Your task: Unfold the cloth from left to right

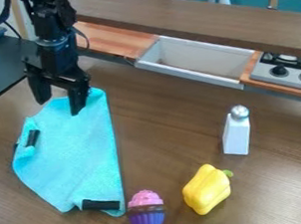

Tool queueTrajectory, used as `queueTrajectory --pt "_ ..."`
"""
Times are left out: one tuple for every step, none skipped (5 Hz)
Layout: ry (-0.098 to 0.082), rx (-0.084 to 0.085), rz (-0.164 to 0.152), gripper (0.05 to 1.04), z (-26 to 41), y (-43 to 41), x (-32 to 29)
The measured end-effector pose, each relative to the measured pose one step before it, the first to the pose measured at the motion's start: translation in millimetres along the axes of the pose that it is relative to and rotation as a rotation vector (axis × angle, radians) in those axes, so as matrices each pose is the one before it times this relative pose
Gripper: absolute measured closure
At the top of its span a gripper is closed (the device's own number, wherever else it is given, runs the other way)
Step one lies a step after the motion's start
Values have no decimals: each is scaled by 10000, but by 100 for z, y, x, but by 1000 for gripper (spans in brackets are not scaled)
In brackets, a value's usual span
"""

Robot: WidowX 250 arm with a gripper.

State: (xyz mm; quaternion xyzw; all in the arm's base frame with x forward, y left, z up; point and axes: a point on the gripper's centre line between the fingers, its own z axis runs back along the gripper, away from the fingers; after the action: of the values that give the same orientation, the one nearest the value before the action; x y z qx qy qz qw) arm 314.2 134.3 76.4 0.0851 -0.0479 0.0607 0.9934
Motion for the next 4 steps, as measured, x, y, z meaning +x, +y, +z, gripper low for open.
queueTrajectory --pt "194 362 347 83 -1121 1438 -104" --pt "223 321 117 83 -1535 1153 -222" --pt "-128 425 -45 83 -798 1223 118" --pt "23 247 -97 83 -1023 603 -473"
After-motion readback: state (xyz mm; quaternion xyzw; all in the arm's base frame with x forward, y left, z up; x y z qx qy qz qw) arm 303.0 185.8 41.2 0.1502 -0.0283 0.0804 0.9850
